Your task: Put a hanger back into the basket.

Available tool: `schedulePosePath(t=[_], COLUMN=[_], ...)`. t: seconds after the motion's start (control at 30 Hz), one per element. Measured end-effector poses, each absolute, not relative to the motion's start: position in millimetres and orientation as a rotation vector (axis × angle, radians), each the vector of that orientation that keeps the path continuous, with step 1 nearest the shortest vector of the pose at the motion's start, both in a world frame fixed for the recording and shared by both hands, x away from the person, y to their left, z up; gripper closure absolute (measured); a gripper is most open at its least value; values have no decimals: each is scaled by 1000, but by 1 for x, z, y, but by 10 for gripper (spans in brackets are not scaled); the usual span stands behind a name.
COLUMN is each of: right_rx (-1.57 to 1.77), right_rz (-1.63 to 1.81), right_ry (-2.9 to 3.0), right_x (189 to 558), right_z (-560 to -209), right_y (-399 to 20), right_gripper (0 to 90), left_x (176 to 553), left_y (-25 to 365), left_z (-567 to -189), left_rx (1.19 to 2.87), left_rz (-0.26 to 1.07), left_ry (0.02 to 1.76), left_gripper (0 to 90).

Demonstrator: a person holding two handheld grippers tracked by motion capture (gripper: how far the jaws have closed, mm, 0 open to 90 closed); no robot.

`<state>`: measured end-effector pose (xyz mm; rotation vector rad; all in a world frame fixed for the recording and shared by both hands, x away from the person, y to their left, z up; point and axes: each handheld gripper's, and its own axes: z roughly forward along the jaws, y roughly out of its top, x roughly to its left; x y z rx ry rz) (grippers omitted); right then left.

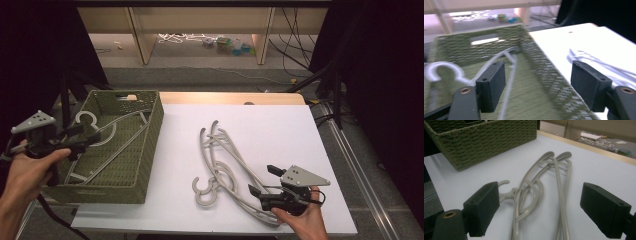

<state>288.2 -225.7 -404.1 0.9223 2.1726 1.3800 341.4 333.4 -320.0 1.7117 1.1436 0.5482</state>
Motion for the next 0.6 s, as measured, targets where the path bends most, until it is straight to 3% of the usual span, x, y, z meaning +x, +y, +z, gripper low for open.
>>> schedulePosePath(t=[0.4,0.43,0.6], right_rx=[940,941,940], right_rz=[1400,1400,1402], right_ry=[2192,2192,2182], right_x=[288,288,289], right_z=[-407,-407,-409], right_y=[-225,-225,-225], right_gripper=[166,166,165], left_x=[313,316,305], left_y=[242,239,210], left_z=[-339,-341,-360], left_rx=[1728,1778,1724], left_rz=[440,502,459], left_ry=[891,802,824], left_gripper=[254,254,232])
